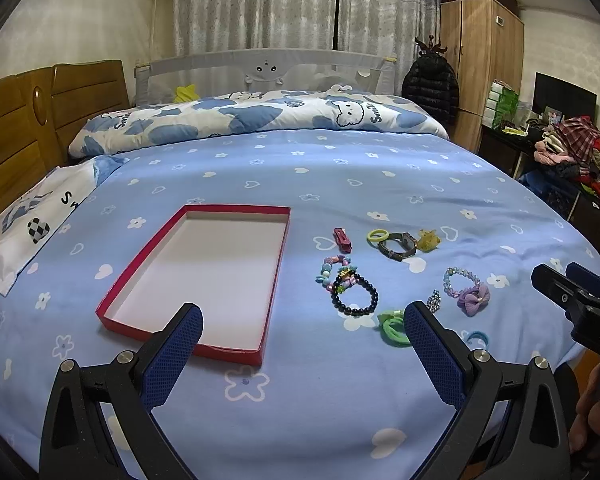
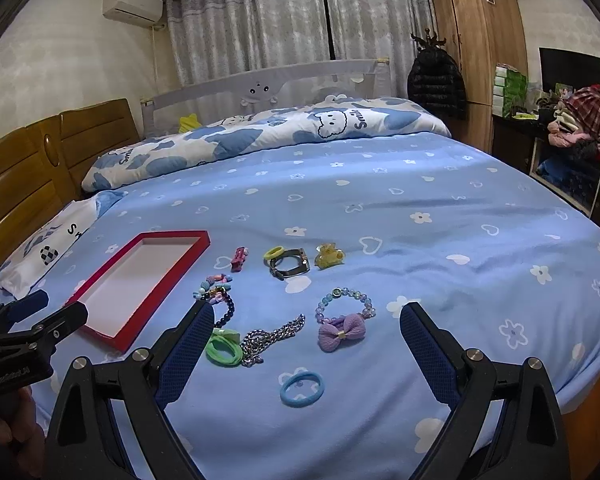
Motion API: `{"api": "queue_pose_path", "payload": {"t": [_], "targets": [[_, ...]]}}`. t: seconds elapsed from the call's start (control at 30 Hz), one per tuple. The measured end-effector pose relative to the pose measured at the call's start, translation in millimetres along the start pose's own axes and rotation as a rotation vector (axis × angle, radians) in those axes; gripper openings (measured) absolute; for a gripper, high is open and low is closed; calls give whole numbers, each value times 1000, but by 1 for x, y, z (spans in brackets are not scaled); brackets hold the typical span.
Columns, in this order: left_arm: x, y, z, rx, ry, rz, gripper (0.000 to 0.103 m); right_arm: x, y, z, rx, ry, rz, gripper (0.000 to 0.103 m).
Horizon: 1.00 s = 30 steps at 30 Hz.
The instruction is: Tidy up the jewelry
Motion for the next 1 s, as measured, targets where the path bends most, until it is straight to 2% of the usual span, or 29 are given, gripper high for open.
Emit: {"api": "queue_pose_path", "payload": {"t": [1.0], "targets": [[-2, 2, -2, 1, 0, -2, 101, 1, 1, -3, -16, 17, 4, 95]]}}
Point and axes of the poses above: each gripper's, at about its wrist camera, not at the fingertips, and x roughly the way its jaws point, z to its right, y to its top, the point moved 8 cm from there along x, roughly the way its jaws point, and after that the axes turned 7 degrees about -z, right-handed, at the moved point
